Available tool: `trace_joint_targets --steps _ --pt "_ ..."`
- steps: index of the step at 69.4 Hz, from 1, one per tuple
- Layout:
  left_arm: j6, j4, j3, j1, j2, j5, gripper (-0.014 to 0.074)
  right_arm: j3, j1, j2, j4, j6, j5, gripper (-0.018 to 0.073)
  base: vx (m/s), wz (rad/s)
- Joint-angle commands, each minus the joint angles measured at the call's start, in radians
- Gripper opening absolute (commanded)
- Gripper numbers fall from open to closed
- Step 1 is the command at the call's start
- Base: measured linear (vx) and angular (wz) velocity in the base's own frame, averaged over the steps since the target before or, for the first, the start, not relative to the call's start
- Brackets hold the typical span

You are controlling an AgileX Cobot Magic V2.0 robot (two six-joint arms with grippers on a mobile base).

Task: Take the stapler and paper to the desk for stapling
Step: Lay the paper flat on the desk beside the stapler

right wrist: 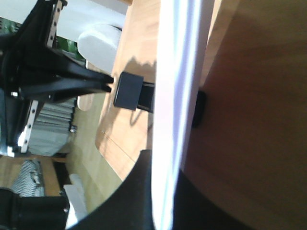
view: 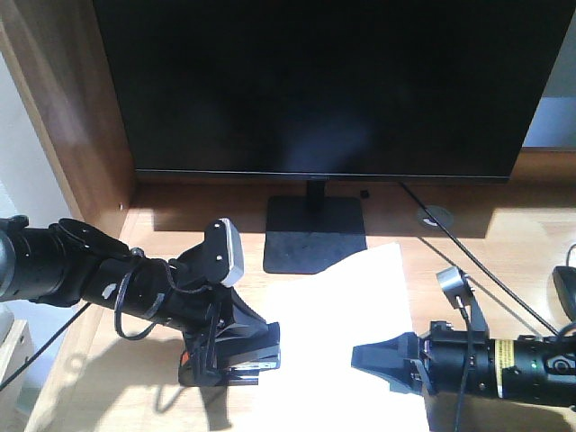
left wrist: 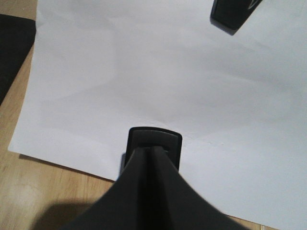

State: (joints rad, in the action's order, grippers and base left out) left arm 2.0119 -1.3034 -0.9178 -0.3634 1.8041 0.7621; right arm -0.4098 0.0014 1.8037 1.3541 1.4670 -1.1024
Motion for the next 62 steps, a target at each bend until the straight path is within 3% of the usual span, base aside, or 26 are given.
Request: trace_joint_targets --steps 1,35,62 --pt "0.002 -0.049 -0.024 -0.004 -0.039 0.035 -0.0006 -0.030 -0.001 0.013 -0.031 -0.031 -0.123 -0.0003 0.00 0.00" --pt "0.002 -0.049 -0.024 -0.004 -0.039 0.035 -0.0006 -0.073 0.001 0.108 -0.067 -0.026 -0.153 -0.0003 0.00 0.00" --pt "0.002 -0.050 -0.024 -0.004 -0.039 0.036 -0.0006 -0.073 0.120 0.108 -0.217 -0.051 -0.104 -0.0003 0.00 0.00"
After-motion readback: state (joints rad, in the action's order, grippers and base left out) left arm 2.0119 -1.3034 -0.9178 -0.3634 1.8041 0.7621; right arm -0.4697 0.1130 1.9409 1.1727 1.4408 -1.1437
